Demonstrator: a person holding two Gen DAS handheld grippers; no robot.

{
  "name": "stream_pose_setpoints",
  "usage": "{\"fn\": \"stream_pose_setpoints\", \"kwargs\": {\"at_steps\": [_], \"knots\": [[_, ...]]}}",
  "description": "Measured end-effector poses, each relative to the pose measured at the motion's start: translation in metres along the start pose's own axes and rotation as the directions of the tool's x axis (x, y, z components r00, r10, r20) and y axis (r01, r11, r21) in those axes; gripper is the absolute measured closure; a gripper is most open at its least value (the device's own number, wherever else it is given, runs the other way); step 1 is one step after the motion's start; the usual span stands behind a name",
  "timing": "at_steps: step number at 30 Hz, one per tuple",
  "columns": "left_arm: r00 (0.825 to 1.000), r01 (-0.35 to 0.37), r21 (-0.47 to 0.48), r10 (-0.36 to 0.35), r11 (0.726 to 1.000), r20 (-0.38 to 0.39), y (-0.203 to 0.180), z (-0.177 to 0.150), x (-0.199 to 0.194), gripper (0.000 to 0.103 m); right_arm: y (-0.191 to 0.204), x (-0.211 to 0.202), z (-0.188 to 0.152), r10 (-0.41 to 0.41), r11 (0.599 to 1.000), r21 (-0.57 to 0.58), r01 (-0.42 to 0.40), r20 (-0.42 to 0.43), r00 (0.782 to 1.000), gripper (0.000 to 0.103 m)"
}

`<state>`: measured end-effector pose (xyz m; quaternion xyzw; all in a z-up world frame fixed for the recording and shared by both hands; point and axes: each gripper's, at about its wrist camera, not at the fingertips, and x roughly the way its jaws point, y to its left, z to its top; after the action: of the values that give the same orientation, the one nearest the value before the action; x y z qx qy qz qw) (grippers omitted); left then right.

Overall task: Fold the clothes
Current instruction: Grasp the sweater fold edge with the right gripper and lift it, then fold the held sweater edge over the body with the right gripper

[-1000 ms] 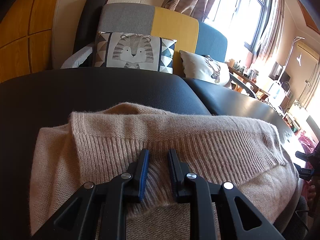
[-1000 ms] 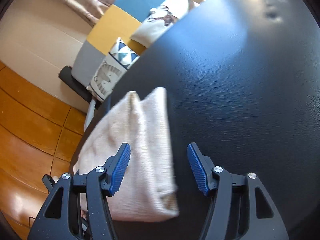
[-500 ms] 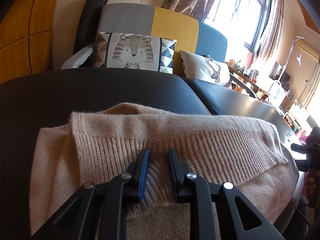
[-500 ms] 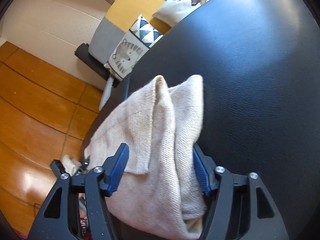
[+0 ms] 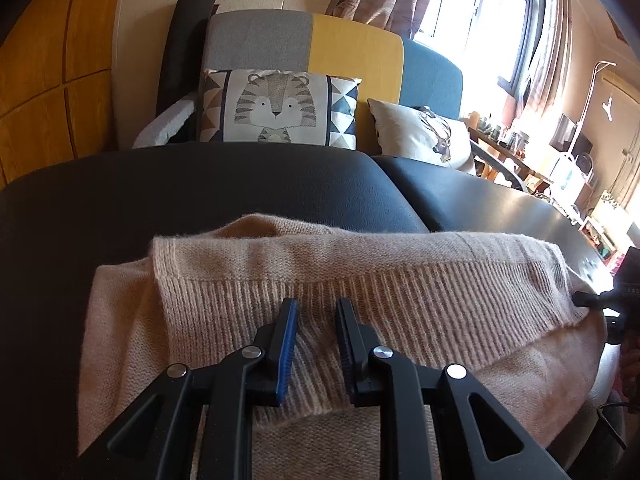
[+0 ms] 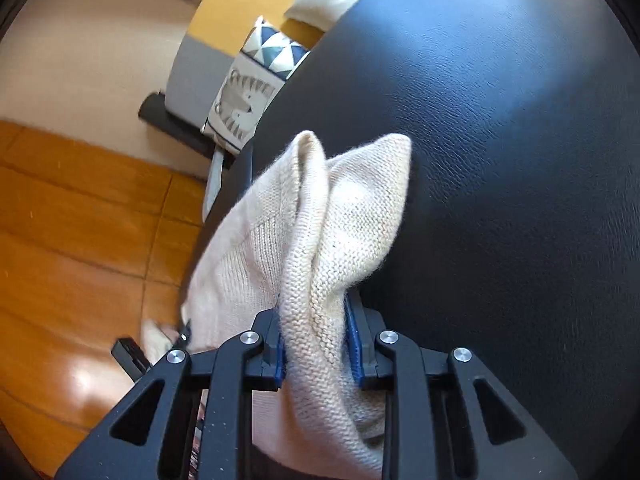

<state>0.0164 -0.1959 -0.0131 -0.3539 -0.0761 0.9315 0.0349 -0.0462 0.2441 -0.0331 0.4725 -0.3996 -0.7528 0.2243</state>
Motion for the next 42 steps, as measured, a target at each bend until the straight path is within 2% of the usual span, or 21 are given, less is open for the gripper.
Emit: {"fn": "stream_pose_setpoints", "kwargs": {"at_steps": [4, 7, 10, 11, 12, 14, 17, 19, 21, 22, 25, 37, 39, 42], "knots": [[0.989, 0.128, 0.034, -0.130, 0.991, 0.073, -0.041, 0.007, -0.025, 0.083, 0.020, -0.009, 0.004, 0.088, 0.996, 0.012, -0.089, 0.012, 0.996, 0.078], [0.980, 0.190, 0.144, -0.198, 0.971, 0.037, -0.082, 0.015, -0.025, 0.082, 0.043, -0.016, 0.011, 0.122, 0.993, -0.009, -0.121, 0.015, 0.992, 0.078], [0.984, 0.177, 0.257, -0.163, 0.950, -0.074, -0.118, 0.009, 0.004, 0.080, 0.059, -0.019, 0.012, 0.160, 0.987, 0.006, -0.160, 0.020, 0.987, 0.079], [0.986, 0.159, 0.285, -0.139, 0.945, -0.089, -0.125, 0.004, 0.011, 0.079, 0.064, -0.020, 0.013, 0.175, 0.984, 0.017, -0.175, 0.021, 0.984, 0.079], [0.989, 0.144, 0.305, -0.127, 0.941, -0.072, -0.129, 0.004, 0.007, 0.079, 0.069, -0.020, 0.013, 0.189, 0.981, 0.027, -0.190, 0.021, 0.982, 0.079], [0.987, 0.157, 0.303, -0.138, 0.940, -0.082, -0.129, 0.008, 0.003, 0.077, 0.081, -0.020, 0.015, 0.208, 0.978, 0.027, -0.208, 0.014, 0.978, 0.080], [0.975, 0.220, 0.185, -0.211, 0.958, -0.070, -0.109, 0.014, -0.013, 0.078, 0.104, -0.016, 0.012, 0.227, 0.974, 0.012, -0.227, -0.004, 0.974, 0.081], [0.966, 0.256, 0.040, -0.254, 0.966, -0.041, -0.085, 0.014, -0.027, 0.078, 0.121, -0.010, 0.011, 0.242, 0.970, 0.003, -0.242, -0.017, 0.970, 0.081], [0.964, 0.265, -0.074, -0.266, 0.962, -0.004, -0.063, 0.017, -0.041, 0.077, 0.139, -0.004, 0.007, 0.255, 0.967, -0.013, -0.256, -0.033, 0.966, 0.082], [0.966, 0.259, -0.096, -0.260, 0.961, 0.007, -0.055, 0.016, -0.044, 0.078, 0.147, 0.000, 0.004, 0.260, 0.965, -0.020, -0.261, -0.044, 0.965, 0.082], [0.966, 0.257, -0.080, -0.258, 0.963, -0.005, -0.046, 0.016, -0.041, 0.078, 0.171, 0.017, -0.003, 0.271, 0.961, -0.032, -0.274, -0.082, 0.959, 0.082], [0.947, 0.322, -0.256, -0.313, 0.912, 0.074, -0.016, -0.008, -0.055, 0.076, 0.252, 0.117, -0.049, 0.269, 0.955, -0.047, -0.293, -0.277, 0.922, 0.083], [0.956, 0.293, -0.301, -0.271, 0.907, 0.112, -0.006, -0.027, -0.069, 0.076, 0.264, 0.137, -0.059, 0.264, 0.955, -0.050, -0.293, -0.310, 0.913, 0.083], [0.957, 0.280, -0.313, -0.236, 0.908, 0.171, 0.005, -0.066, -0.096, 0.076, 0.277, 0.172, -0.076, 0.242, 0.958, -0.059, -0.282, -0.365, 0.899, 0.083]]}}
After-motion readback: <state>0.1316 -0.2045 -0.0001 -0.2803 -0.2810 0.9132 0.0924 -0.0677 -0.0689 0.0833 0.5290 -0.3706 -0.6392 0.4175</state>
